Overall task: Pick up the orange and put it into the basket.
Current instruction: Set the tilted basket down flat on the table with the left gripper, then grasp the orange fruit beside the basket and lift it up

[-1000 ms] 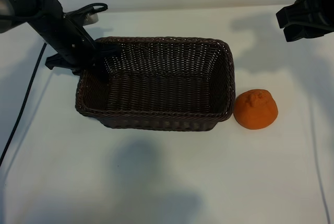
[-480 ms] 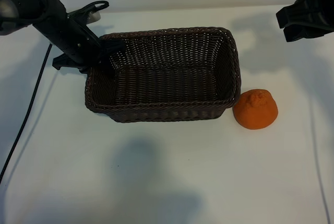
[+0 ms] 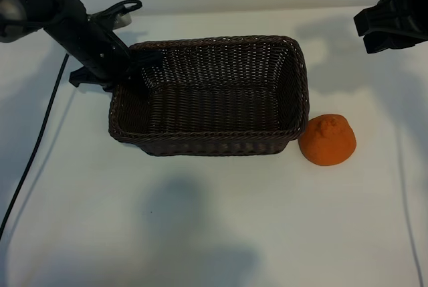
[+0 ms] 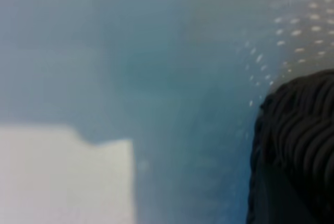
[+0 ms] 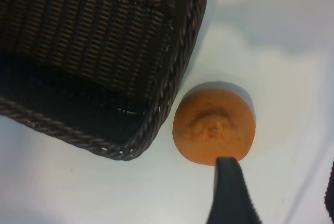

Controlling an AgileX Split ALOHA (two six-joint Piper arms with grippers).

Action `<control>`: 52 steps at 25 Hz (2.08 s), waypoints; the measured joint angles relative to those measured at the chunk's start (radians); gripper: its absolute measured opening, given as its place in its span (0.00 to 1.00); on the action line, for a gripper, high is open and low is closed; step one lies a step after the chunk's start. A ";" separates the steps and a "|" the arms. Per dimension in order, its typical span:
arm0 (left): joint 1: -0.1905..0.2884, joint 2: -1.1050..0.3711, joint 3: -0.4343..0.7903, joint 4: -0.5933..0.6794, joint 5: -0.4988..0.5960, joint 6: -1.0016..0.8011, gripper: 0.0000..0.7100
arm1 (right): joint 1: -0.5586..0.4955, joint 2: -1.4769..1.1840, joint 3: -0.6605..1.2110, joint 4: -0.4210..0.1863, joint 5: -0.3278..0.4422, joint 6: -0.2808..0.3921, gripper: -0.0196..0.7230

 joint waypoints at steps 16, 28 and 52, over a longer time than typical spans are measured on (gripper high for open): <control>0.000 0.011 -0.044 0.004 0.040 0.002 0.32 | 0.000 0.000 0.000 0.000 -0.011 0.000 0.61; 0.000 0.011 -0.047 -0.007 0.041 -0.003 0.51 | 0.000 0.000 0.000 0.000 -0.011 0.000 0.61; 0.007 0.011 -0.047 -0.001 0.107 -0.020 0.56 | 0.000 0.000 0.000 0.000 -0.011 0.000 0.61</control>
